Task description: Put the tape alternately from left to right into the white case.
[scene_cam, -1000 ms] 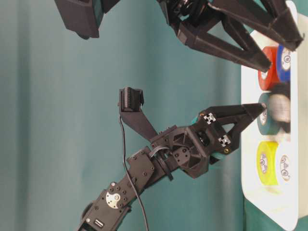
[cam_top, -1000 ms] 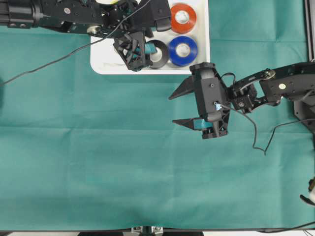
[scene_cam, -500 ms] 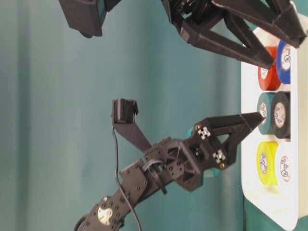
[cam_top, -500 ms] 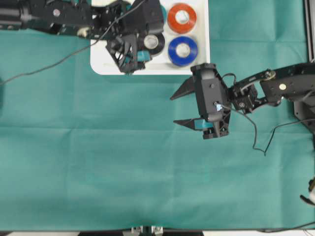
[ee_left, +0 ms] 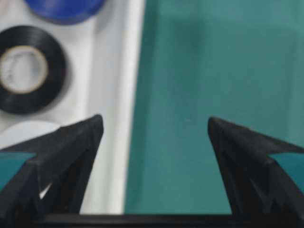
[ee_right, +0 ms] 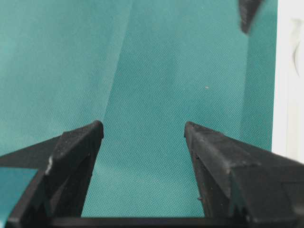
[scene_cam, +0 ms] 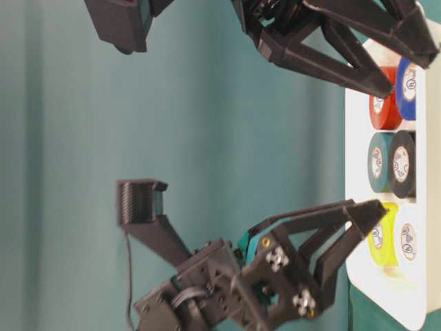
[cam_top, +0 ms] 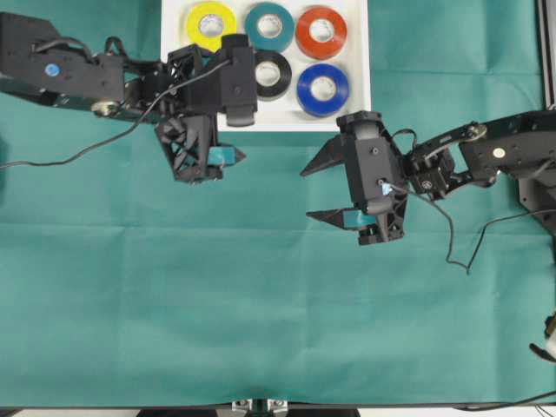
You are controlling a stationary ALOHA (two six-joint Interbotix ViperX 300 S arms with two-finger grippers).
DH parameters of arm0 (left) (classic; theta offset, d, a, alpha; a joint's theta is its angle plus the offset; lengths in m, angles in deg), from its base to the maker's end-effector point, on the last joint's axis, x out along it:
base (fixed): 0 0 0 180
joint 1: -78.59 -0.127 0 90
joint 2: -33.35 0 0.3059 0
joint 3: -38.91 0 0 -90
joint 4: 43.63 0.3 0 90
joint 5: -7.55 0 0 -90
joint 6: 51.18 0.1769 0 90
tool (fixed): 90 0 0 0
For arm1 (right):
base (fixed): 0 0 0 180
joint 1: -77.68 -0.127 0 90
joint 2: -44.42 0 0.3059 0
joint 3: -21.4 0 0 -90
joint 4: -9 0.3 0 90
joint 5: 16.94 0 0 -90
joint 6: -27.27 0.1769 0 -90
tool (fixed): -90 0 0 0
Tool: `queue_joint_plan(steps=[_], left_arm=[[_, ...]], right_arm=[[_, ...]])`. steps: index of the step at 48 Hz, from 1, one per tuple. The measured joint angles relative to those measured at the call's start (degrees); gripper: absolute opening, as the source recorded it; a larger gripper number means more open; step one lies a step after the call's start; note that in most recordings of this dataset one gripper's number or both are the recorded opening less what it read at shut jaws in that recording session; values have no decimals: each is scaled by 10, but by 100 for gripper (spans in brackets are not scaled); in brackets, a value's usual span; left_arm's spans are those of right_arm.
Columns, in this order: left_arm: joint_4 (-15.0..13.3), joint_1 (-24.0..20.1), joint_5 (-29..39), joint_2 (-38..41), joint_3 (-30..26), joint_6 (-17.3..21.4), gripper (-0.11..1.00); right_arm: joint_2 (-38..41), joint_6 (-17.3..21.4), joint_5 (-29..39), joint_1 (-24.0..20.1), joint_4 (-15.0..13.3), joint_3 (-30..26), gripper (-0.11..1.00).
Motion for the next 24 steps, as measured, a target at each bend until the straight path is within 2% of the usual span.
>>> queue_joint_plan(steps=[24], left_arm=[[-1, 103, 0, -32, 24, -11, 83]], right_arm=[[-5, 1, 0, 0, 0, 0, 75]])
